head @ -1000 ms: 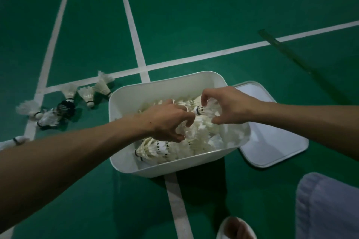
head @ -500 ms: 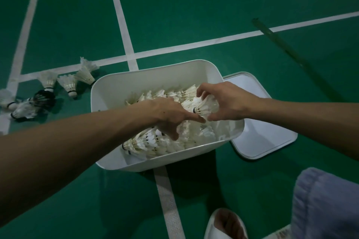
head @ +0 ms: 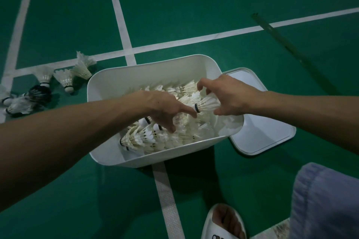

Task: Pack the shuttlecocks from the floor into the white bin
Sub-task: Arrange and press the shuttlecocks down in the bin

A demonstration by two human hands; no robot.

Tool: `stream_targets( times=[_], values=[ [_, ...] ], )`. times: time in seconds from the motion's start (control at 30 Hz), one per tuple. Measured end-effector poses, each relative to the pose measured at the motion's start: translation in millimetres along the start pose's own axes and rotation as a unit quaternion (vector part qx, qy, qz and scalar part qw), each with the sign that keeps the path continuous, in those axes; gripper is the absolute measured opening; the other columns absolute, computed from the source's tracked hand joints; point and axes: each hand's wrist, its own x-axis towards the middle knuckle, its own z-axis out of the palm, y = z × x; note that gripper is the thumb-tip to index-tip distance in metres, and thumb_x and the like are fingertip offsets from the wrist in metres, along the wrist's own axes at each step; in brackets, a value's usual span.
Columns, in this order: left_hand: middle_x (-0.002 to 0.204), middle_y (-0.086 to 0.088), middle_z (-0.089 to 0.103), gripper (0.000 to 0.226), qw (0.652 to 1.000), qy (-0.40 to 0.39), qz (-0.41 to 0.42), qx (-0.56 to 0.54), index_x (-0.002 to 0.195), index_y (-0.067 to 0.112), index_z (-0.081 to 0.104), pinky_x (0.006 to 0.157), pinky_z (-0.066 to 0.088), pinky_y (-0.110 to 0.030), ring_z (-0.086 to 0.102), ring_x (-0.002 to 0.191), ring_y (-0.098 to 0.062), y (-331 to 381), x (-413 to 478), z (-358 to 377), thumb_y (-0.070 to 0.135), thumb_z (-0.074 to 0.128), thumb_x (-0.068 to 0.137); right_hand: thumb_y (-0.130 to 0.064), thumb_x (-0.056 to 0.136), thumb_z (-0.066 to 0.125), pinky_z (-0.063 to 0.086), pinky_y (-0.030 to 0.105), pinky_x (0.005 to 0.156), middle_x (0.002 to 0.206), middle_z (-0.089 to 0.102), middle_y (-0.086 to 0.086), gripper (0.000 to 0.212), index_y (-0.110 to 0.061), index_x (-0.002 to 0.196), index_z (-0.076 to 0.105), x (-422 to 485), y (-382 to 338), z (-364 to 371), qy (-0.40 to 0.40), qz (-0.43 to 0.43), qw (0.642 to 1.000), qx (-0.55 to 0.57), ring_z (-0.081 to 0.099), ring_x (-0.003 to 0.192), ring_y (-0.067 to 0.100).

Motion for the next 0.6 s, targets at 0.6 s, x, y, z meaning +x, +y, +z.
stream_targets(
  times=[0.6],
  values=[
    [0.076, -0.001, 0.059, 0.067, 0.998, 0.005, 0.017, -0.053, 0.141, 0.049, 0.023, 0.073, 0.046, -0.032, 0.046, 0.058, -0.008, -16, 1, 7, 0.038, 0.061, 0.088, -0.021, 0.064, 0.088, 0.048, 0.034, 0.08, 0.116, 0.06, 0.007, 0.082, -0.03, 0.128, 0.038, 2, -1, 12, -0.067, 0.008, 0.998, 0.011, 0.051, 0.097, 0.024]
  ],
)
